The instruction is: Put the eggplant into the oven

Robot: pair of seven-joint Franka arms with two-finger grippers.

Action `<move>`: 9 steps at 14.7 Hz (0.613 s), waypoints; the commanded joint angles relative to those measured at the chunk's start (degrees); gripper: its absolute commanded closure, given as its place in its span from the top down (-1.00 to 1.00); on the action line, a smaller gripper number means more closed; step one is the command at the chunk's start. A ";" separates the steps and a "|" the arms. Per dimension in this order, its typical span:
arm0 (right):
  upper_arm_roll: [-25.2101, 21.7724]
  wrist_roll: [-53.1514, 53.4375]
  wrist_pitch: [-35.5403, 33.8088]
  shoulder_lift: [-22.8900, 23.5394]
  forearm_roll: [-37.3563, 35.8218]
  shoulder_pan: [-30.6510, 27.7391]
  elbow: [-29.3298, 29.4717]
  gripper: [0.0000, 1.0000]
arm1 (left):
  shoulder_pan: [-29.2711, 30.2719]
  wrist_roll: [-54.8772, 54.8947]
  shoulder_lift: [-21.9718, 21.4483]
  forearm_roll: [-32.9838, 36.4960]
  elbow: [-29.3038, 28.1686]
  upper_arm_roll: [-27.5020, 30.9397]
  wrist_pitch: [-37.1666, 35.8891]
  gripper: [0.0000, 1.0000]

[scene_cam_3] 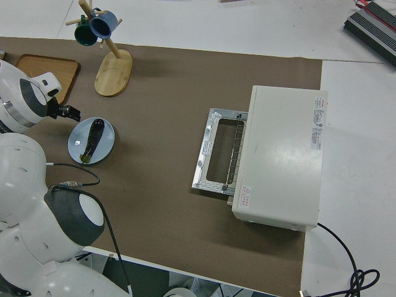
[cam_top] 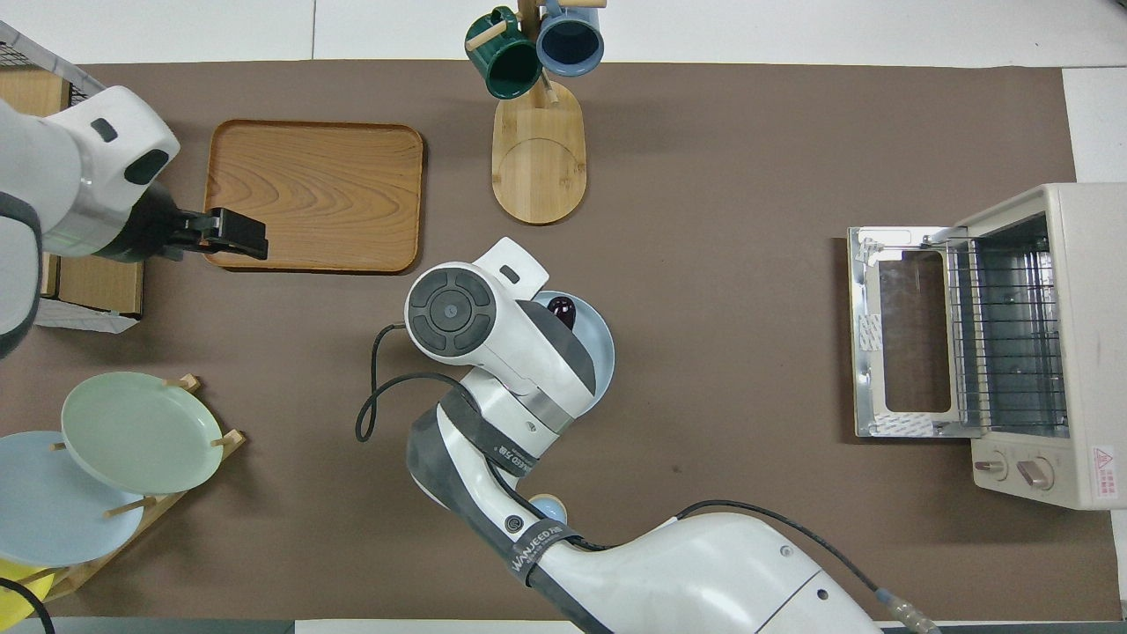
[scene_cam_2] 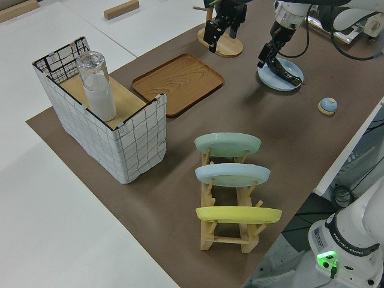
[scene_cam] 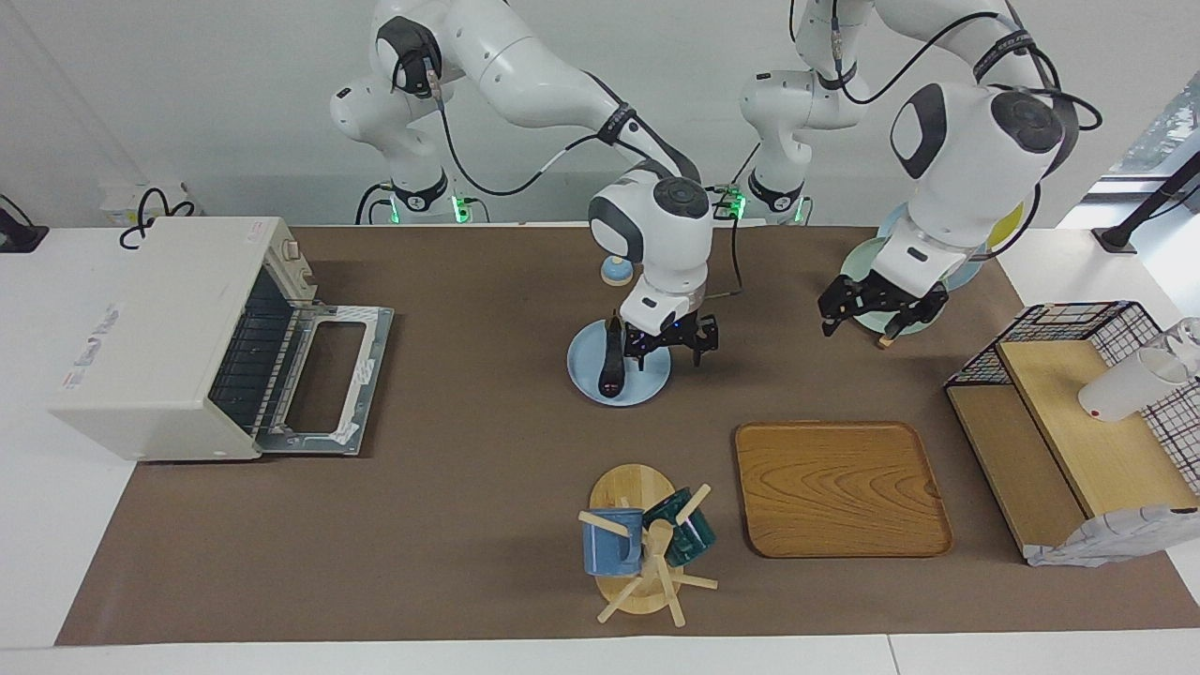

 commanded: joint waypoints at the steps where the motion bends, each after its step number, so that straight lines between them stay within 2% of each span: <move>1: -0.17 0.87 2.23 -0.15 -1.40 0.37 -2.15 1.00 | 0.83 0.63 -4.40 2.81 -0.48 -0.41 -4.44 1.00; 2: -0.17 0.87 2.33 -0.24 -1.40 0.45 -2.77 0.92 | 1.27 0.54 -5.19 3.25 -0.48 -0.41 -6.02 1.00; 5: -0.08 0.78 2.60 -0.42 -1.40 0.45 -4.09 0.36 | 2.59 0.63 -7.48 4.31 -1.44 -0.41 -8.83 1.00; 6: -0.08 0.78 2.60 -0.50 -1.40 0.54 -4.36 0.27 | 2.59 0.54 -7.92 4.40 -2.06 -0.50 -9.19 1.00; 9: -0.08 0.78 4.26 -0.94 -1.22 2.12 -6.29 0.23 | 2.24 0.45 -7.66 4.31 -2.24 -0.50 -7.80 1.00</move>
